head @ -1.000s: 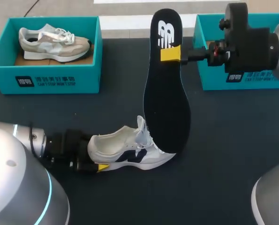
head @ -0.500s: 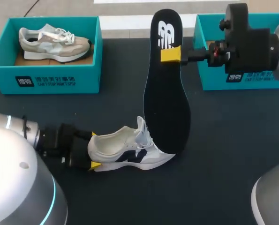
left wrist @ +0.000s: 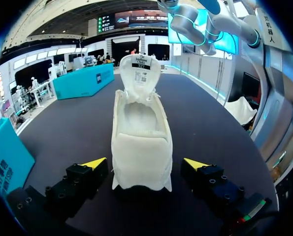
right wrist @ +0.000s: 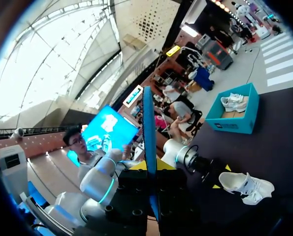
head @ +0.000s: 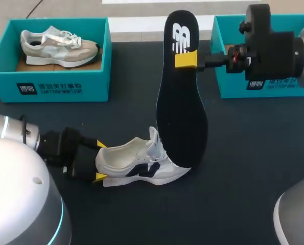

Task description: Take the shoe out of the shoebox, open the shoe tongue, remove and reinsert the insole, then place the shoe into the shoebox

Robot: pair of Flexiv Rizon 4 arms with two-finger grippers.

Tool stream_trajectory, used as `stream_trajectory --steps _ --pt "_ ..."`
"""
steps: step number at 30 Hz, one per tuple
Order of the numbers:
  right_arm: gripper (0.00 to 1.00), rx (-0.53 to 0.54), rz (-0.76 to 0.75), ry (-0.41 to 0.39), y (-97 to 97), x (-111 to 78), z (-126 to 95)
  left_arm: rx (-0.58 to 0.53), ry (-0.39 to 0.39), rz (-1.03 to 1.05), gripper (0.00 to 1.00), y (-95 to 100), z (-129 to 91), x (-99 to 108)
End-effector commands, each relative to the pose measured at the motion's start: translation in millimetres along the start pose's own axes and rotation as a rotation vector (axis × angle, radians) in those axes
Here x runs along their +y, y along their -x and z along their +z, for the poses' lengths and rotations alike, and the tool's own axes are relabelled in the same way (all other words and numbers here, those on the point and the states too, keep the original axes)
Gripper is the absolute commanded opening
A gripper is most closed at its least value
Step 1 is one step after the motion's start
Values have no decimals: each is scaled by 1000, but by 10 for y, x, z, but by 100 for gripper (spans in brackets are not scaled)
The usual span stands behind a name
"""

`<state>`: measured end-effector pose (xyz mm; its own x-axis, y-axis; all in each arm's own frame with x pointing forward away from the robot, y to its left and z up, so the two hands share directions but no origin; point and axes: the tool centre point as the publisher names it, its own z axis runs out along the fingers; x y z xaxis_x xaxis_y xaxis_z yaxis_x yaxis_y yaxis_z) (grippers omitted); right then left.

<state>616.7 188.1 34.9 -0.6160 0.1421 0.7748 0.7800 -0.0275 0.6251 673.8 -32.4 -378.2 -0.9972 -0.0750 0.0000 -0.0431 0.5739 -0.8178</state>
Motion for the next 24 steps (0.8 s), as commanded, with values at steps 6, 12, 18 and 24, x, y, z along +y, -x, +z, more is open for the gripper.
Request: stream_trajectory --steps 6,12,18,24 --pt "0 -4 2 -1 -1 7 35 -44 128 26 100 -4 -157 -202" --pt "0 -4 2 -1 -1 7 35 -29 251 -9 100 58 -243 -276" --pt "0 -4 2 -1 -1 7 35 -5 441 -51 100 139 -316 -388" --pt "0 -4 2 -1 -1 7 35 26 587 -49 100 150 -319 -470"
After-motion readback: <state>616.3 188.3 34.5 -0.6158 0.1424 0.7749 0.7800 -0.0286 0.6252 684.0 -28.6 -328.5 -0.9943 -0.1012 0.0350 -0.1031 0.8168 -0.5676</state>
